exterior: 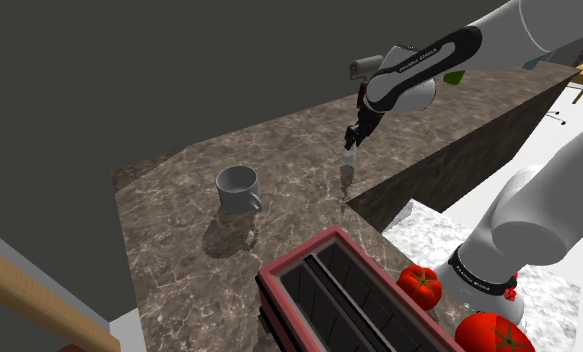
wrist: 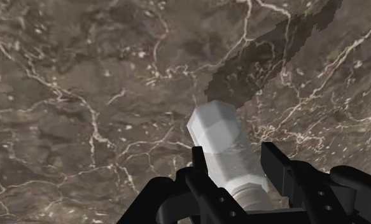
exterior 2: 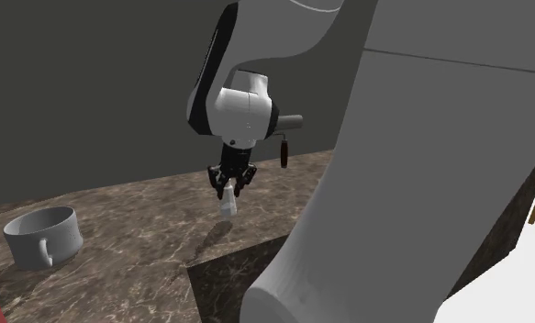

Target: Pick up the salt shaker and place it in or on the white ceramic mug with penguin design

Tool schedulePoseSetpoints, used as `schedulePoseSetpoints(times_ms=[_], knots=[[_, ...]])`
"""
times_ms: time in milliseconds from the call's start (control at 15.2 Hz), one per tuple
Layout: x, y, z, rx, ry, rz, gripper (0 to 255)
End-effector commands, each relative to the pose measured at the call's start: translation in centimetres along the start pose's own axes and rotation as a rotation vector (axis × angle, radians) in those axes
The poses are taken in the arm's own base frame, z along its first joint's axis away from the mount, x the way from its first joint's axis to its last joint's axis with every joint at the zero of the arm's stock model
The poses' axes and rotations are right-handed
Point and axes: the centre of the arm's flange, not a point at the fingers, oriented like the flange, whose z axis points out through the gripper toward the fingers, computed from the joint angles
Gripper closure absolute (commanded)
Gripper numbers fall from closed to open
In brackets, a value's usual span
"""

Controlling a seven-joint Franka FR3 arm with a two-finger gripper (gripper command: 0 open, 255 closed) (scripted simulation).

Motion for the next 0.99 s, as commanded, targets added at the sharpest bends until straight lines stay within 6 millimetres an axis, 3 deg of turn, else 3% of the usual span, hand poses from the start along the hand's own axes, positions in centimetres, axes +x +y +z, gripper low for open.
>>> schedulePoseSetpoints(times_ms=[0,924], knots=[[0.2,-0.1,-1.0,0.000,0.000,0.000,255],[2.0,-1.0,-8.1,0.000,0.000,0.000,255]])
